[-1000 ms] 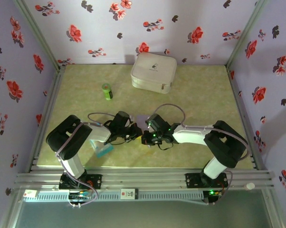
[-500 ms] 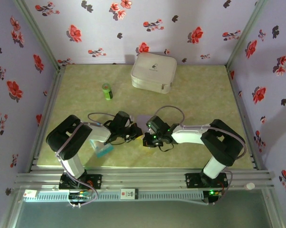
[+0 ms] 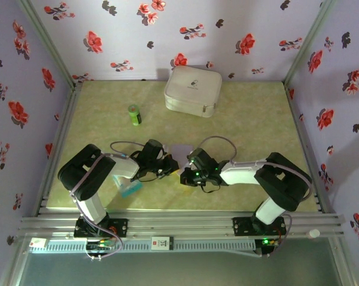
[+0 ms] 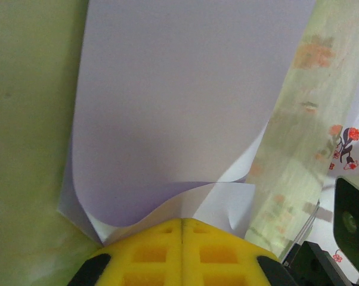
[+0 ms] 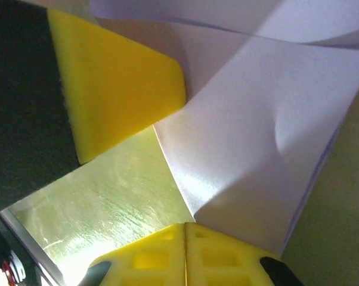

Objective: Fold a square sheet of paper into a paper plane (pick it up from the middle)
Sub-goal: Third fold the triangle at the center of the table.

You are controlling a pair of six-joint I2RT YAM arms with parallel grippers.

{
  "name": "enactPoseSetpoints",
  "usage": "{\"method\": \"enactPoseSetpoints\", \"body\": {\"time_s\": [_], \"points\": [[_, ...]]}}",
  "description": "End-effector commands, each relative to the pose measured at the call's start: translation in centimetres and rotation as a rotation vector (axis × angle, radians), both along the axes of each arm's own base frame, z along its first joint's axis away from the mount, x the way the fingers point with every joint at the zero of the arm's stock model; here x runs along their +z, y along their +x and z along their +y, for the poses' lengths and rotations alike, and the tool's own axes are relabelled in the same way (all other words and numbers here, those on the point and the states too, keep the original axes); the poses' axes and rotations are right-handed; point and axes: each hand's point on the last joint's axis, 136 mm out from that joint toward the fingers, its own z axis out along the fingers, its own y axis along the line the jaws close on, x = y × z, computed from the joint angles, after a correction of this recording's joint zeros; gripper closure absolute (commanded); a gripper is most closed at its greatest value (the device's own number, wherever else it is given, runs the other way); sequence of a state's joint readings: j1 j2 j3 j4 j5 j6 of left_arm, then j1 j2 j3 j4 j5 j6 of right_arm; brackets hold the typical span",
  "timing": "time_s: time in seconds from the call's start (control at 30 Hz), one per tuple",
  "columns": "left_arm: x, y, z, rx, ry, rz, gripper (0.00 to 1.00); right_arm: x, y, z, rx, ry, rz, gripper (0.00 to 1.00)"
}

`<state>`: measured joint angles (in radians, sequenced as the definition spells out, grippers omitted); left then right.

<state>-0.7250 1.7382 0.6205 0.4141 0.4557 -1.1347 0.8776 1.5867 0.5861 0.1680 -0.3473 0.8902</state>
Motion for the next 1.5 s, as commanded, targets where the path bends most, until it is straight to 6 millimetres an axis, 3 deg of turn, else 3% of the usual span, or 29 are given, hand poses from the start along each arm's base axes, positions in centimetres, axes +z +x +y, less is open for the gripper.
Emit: {"method": "enactPoseSetpoints", "body": {"time_s": [0.0,0.37,0.43,0.6,0.7,0.9,1.13,1.3,1.47], "points": [[-2.6,-0.9,1.6,0.019,0.096,0.037,1.00,-1.7,-1.9,-2.0,-0.023,-0.047,0.082,0.92],[-2.5,-0.9,1.6,0.030,0.083,0.036,1.00,-2.1,-3.9,-4.0,-0.033,-0.027,0.123,0.92],[-2.3,-0.7,1.6,0.033,0.081,0.031,1.00,-0.8,-3.4,-3.7,-0.053,0.014,0.106,0.92],[-2.1,-0.6,1.8,0.059,0.081,0.028,1.00,5.0,-0.9,-2.4,-0.071,0.077,0.014,0.90],[-1.9,-0.3,1.8,0.078,0.082,0.020,1.00,6.4,0.5,-2.1,-0.083,0.052,-0.031,0.91],[-1.7,-0.3,2.1,0.124,0.095,0.011,1.00,4.1,1.8,-0.4,-0.112,0.007,0.051,0.94],[-1.5,-0.3,2.1,0.132,0.095,0.001,1.00,2.9,3.1,1.0,-0.134,0.006,0.079,0.94],[-1.4,-0.2,2.0,0.126,0.093,-0.003,1.00,1.6,2.9,0.9,-0.132,-0.024,0.107,0.94],[-0.8,-0.1,1.8,0.115,0.090,-0.017,1.00,-0.6,2.1,-0.5,-0.149,-0.073,0.148,0.95]]}}
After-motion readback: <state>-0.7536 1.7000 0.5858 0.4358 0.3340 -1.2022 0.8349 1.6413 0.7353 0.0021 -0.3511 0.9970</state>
